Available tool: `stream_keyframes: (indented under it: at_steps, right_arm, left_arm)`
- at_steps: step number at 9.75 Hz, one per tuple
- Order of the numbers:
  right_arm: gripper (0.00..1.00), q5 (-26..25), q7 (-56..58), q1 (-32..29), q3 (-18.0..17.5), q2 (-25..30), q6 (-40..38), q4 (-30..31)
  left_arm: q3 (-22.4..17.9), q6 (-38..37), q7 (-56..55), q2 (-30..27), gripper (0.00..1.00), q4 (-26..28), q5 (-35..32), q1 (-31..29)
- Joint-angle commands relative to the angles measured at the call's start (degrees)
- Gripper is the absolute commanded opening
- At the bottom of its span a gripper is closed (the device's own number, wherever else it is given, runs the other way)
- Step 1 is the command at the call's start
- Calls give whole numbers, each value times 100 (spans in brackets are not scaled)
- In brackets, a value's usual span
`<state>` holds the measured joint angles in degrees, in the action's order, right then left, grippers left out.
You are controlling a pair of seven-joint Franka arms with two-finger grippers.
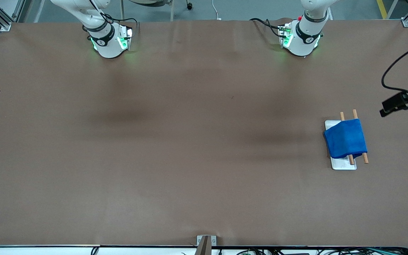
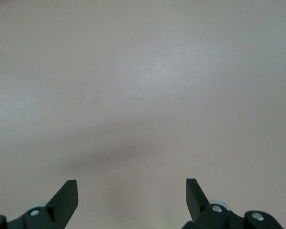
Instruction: Right arm passes towel to left arm to hang
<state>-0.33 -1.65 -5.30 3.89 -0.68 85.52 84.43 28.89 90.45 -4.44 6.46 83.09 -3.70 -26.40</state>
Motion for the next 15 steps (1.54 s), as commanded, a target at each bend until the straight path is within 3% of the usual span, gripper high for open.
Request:
stream_keyframes:
  at_steps: [1, 4, 6, 9, 12, 15]
  right_arm:
    - [100, -29, 51, -33, -28, 32, -9, -14]
    - [100, -29, 51, -41, -28, 32, -9, -14]
    - [100, -29, 51, -41, -28, 32, -9, -5]
    - [100, -29, 51, -41, -28, 32, -9, 4]
    - [100, -29, 42, -41, -28, 32, -123, 4]
    - [100, -29, 51, -41, -28, 32, -123, 4]
  left_arm:
    - [169, -255, -57, -292, 100, 102, 80, -41]
    - [65, -423, 22, -759, 100, 277, 238, 160]
    - [-915, -467, -22, -918, 100, 523, 256, 1211]
    - [-1937, -476, -75, -1102, 100, 813, 360, 2409]
    - [-2063, -459, 39, -1392, 100, 1209, 475, 2464]
    - [-2071, -467, 39, -1384, 100, 1157, 405, 2455]
